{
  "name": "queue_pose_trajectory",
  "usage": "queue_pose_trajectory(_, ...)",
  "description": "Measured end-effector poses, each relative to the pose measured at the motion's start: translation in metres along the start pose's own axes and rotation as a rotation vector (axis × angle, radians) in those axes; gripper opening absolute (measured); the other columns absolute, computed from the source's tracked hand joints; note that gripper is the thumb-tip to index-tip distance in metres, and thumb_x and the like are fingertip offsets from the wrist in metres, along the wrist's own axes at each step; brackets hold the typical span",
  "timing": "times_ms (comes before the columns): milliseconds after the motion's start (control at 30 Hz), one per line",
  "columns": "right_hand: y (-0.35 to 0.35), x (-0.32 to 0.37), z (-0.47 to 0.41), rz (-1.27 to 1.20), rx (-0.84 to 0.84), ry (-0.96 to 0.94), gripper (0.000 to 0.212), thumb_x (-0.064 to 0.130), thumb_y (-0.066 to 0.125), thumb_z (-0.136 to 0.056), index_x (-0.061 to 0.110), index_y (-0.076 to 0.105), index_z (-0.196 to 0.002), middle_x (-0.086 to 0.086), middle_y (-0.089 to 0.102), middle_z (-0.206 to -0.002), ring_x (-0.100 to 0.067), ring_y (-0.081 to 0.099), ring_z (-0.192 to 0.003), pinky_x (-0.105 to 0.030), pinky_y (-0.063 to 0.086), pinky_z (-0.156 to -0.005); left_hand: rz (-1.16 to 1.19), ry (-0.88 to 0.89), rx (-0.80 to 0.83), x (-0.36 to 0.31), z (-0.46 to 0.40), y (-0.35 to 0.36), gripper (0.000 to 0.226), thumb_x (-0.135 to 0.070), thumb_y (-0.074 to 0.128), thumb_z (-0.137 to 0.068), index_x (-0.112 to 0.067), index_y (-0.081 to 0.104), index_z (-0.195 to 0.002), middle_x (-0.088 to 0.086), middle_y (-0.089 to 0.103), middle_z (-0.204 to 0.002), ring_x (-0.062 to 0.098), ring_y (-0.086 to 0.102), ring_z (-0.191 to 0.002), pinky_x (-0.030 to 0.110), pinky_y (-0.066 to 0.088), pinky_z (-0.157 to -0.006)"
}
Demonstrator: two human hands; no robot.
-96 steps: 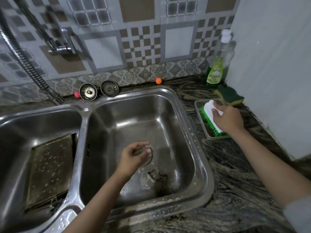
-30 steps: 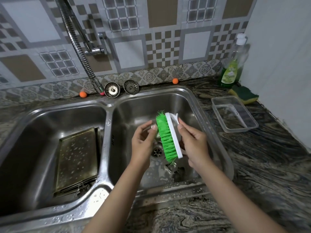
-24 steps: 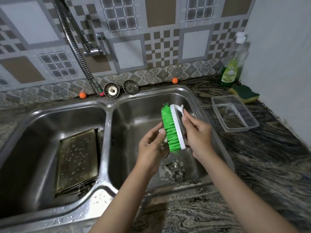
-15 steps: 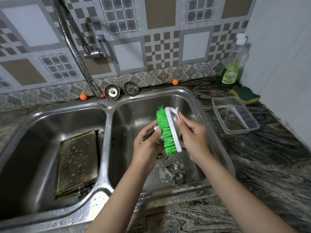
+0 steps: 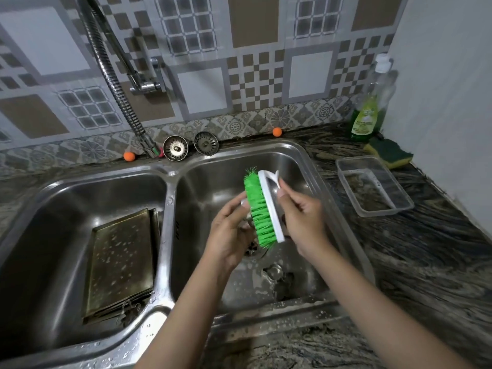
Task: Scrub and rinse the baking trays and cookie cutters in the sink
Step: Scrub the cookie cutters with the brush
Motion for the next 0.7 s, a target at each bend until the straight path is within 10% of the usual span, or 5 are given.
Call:
queue_pose_trajectory(233, 0.009, -0.019, 0.044, 0.204, 0.257, -0.065, 0.032, 0.011, 0.057, -0.092, 0.020, 0.055, -0.123, 0.036, 0.059, -0.065, 0.010, 0.052, -0.055, -0.006, 0.036, -0.053, 0.068, -0.009, -0.129, -0.012, 0.000, -0.044, 0.017, -0.010, 0.051, -0.091, -0.020, 0.063, -0.099, -0.002, 0.070, -0.071, 0.009, 0.065, -0.057, 0.024, 0.056, -0.054)
queue_pose_trajectory(367, 0.014, -0.022, 0.045, 0.130, 0.246, 0.019, 0.031, 0.009, 0.059, -0.091, 0.017, 0.059, -0.120, 0.013, 0.068, -0.103, 0.007, 0.060, -0.082, -0.006, 0.043, -0.070, -0.036, 0.086, -0.153, -0.038, 0.013, -0.086, 0.022, -0.008, 0.054, -0.089, -0.020, 0.064, -0.104, -0.002, 0.071, -0.078, 0.011, 0.064, -0.067, 0.030, 0.054, -0.069)
queue_pose_trajectory(500, 0.033, -0.019, 0.043, 0.188, 0.206, -0.014, 0.030, 0.018, 0.059, -0.091, 0.037, 0.061, -0.114, 0.018, 0.057, -0.072, 0.001, 0.045, -0.061, -0.016, 0.034, -0.054, -0.296, 0.128, -0.195, -0.072, 0.036, -0.154, 0.032, -0.004, 0.062, -0.084, -0.018, 0.066, -0.113, 0.000, 0.070, -0.090, 0.011, 0.064, -0.075, 0.029, 0.054, -0.069)
queue_pose_trajectory(700, 0.084, -0.019, 0.063, 0.132, 0.224, 0.029, 0.030, 0.013, 0.060, -0.090, 0.034, 0.061, -0.112, 0.025, 0.060, -0.108, 0.016, 0.056, -0.093, -0.008, 0.046, -0.084, -0.831, 0.017, -0.274, -0.096, 0.057, -0.283, 0.050, 0.008, 0.072, -0.075, -0.012, 0.059, -0.119, 0.012, 0.067, -0.098, 0.023, 0.065, -0.082, 0.022, 0.056, -0.063)
Point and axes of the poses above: each hand's wrist, its own z-axis away from the middle knuckle, its own y-axis out of the palm, x = y × z, the point moved 6 cm from there along -z, towards the middle knuckle
